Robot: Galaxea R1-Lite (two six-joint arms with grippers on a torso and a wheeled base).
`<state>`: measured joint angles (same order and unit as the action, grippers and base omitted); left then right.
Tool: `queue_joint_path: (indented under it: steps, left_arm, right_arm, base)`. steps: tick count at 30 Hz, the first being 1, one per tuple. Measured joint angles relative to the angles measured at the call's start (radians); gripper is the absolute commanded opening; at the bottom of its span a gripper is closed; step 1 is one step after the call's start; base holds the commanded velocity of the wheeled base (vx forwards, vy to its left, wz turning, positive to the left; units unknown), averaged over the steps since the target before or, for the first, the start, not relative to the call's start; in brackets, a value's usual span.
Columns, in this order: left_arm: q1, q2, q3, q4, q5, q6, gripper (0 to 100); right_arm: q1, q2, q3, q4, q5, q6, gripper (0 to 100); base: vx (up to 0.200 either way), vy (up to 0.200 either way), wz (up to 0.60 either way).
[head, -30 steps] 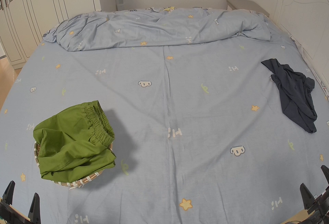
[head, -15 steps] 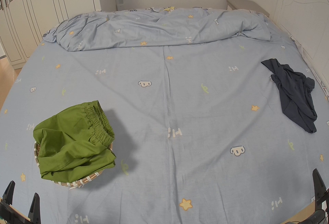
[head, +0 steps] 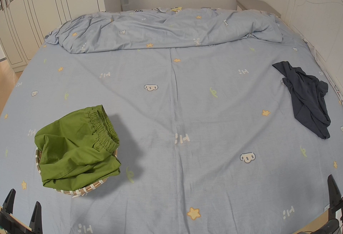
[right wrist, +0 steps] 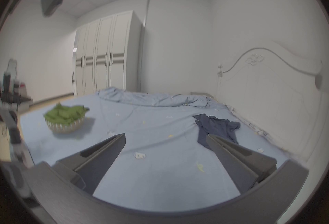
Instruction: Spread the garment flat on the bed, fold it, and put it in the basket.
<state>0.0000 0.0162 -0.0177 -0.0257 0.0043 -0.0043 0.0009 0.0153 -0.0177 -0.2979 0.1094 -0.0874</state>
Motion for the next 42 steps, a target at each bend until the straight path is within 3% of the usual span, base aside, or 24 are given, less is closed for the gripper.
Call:
queue_joint_path:
  steps: [4,7,16,25,30,33,39,41,42]
  left_arm:
    - [0.000,0.000,0.000,0.000,0.000,0.000,100]
    - [0.000,0.000,0.000,0.000,0.000,0.000,100]
    - [0.000,0.000,0.000,0.000,0.000,0.000,100]
    - [0.000,0.000,0.000,0.000,0.000,0.000,100]
    - [0.000,0.000,0.000,0.000,0.000,0.000,100]
    - [0.000,0.000,0.000,0.000,0.000,0.000,100]
    - [0.000,0.000,0.000,0.000,0.000,0.000,100]
    - [0.000,0.000,0.000,0.000,0.000,0.000,100]
    - [0.000,0.000,0.000,0.000,0.000,0.000,100]
  right_arm:
    - [0.000,0.000,0.000,-0.066,0.031,0.140,100]
    - [0.000,0.000,0.000,-0.114,0.063,0.170,100]
    - [0.001,0.001,0.000,-0.148,0.068,0.282,100]
    - [0.000,0.001,0.000,0.224,0.013,0.233,100]
    - [-0.001,0.001,0.000,0.282,-0.127,0.146,100]
    - [-0.001,0.001,0.000,0.280,-0.175,0.104,100]
    - [-0.001,0.001,0.000,0.302,-0.087,0.034,100]
    - [-0.001,0.001,0.000,0.304,-0.076,0.037,100]
    - [-0.004,0.005,0.000,0.306,-0.083,0.086,100]
  base:
    - [0.000,0.000,0.00]
    - [0.000,0.000,0.00]
    - [0.000,0.000,0.00]
    - [0.000,0.000,0.00]
    - [0.000,0.000,0.00]
    - [0.000,0.000,0.00]
    - [0.000,0.000,0.00]
    - [0.000,0.000,0.00]
    - [0.000,0.000,0.00]
